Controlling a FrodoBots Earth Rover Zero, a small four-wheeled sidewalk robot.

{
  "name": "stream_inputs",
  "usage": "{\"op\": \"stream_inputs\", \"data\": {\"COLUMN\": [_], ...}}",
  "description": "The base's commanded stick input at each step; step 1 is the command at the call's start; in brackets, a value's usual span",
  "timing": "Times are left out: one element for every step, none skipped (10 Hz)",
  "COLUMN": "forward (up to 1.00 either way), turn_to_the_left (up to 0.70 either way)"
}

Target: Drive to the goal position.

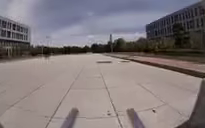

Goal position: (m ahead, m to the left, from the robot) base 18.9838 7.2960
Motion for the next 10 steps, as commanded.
{"op": "stream_inputs", "data": {"forward": [0.50, 0.50, 0.50, 0.50, 0.50, 0.50, 0.50, 0.50, 0.50, 0.50], "turn_to_the_left": [0.00, 0.00, 0.00, 0.00, 0.00, 0.00, 0.00, 0.00, 0.00, 0.00]}}
